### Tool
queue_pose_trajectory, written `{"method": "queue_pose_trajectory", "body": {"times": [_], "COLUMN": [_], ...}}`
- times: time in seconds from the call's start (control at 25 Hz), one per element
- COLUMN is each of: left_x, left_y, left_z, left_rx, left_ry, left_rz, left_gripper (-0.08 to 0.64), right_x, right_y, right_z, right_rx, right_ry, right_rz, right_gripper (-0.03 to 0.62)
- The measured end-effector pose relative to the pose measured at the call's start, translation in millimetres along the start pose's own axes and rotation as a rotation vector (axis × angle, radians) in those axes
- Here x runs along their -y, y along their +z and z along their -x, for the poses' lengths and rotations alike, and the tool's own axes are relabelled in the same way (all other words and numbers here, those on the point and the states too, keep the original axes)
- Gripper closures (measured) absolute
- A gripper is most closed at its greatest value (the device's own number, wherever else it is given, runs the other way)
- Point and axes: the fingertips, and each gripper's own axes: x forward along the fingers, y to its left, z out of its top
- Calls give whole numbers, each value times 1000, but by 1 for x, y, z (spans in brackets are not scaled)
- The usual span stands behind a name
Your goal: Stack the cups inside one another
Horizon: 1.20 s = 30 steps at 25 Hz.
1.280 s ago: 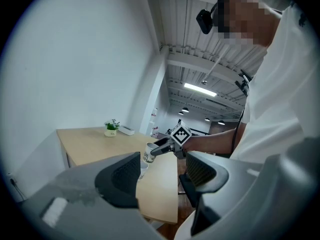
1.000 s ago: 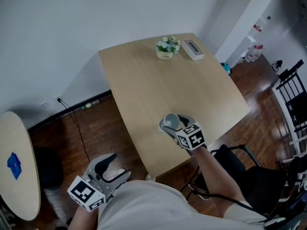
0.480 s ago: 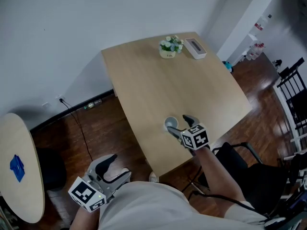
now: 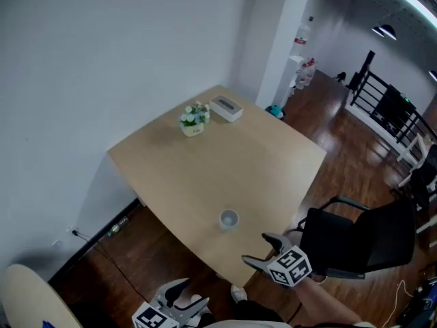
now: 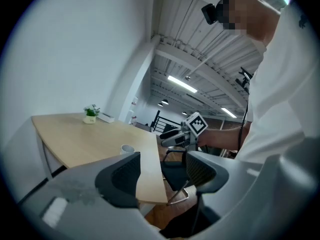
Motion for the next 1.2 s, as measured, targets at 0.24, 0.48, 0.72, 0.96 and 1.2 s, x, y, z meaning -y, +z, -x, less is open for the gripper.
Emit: {"method": "queue_pose_trajectory", "body": {"times": [0.24,0.48,0.72,0.96,1.2], "left_x": [8,42,98,172,235], "left_y": [-14,-5,-20,-50,-84], "left_z": [-18,-21,-15,-14,-11], "left_rx": [-84,-57,-38,-26,-28], "left_ry": [-117,-139,-60,2,58], "left_rz": [-58,-154,-159,-149,-127], "left_gripper": [270,270,270,270,270], "right_x": [-41,-74,-94,-113,-136], "right_y": [-34,-51,-78,-126,-170], "right_z": [67,115,170,222,256], "right_rx": [23,62,125,140,125], "right_ry": [-72,-48,-4,53,134], "right_rz": [-62,-28,11,44,95], "right_gripper": [193,194,193,193,193]}}
